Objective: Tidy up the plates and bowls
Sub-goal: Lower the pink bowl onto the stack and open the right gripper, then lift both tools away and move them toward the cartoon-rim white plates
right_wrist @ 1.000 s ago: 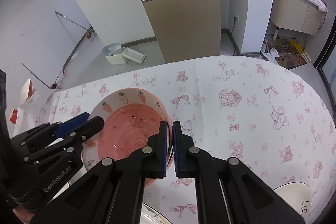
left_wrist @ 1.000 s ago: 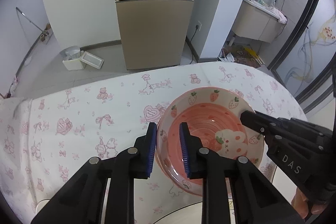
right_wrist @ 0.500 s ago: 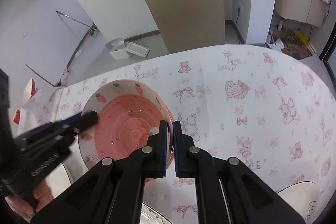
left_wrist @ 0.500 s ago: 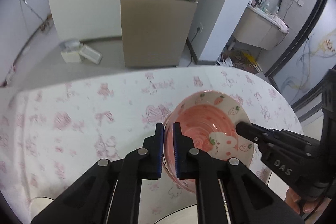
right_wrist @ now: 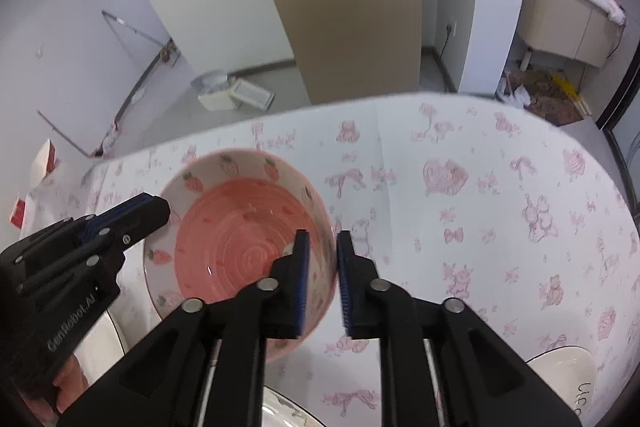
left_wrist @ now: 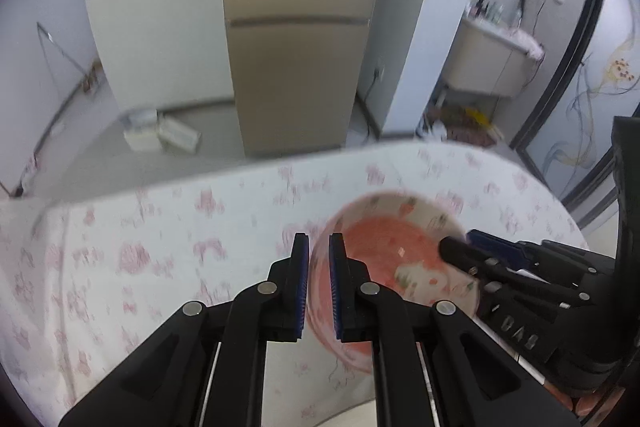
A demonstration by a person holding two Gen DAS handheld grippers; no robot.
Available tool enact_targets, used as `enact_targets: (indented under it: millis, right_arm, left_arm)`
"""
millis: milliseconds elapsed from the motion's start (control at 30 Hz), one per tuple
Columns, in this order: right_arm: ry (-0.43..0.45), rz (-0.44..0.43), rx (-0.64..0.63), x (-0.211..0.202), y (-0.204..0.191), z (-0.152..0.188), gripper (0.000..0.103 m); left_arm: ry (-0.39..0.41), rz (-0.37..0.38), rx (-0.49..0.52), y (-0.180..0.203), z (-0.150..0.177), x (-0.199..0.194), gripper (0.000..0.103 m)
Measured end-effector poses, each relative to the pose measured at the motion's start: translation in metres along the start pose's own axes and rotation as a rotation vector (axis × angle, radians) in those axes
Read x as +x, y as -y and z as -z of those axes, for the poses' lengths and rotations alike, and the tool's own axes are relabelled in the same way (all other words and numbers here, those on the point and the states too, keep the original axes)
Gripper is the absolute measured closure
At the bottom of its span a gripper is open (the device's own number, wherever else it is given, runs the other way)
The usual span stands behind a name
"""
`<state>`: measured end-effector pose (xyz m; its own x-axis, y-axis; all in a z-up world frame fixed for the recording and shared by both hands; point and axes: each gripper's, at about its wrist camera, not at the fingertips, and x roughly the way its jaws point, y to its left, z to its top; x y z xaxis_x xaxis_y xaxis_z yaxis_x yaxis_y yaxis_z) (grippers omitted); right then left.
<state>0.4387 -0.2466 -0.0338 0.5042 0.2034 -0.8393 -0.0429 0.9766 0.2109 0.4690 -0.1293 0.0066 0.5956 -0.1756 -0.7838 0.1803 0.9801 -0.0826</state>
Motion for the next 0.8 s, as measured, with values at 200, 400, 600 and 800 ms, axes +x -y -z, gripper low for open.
enact_targets:
  millis: [200, 400, 600, 800]
  right_arm:
    - [0.167, 0.085, -0.034, -0.044, -0.007, 0.000, 0.046]
    - [0.280, 0.094, -0.032, -0.085, -0.010, -0.002, 0.034]
    - [0.381, 0.101, -0.018, -0.117, -0.009, -0.002, 0.015]
    - [0.444, 0.097, -0.016, -0.140, -0.008, 0.002, 0.011]
  left_arm:
    - [0.147, -0.052, 0.047, 0.008, -0.004, -0.040, 0.082]
    - [0.371, -0.102, 0.027, 0.006, -0.003, -0.092, 0.024]
    - [0.458, -0.077, 0.022, 0.003, 0.001, -0.129, 0.024]
    - [0.530, -0.101, 0.043, 0.006, 0.009, -0.162, 0.021]
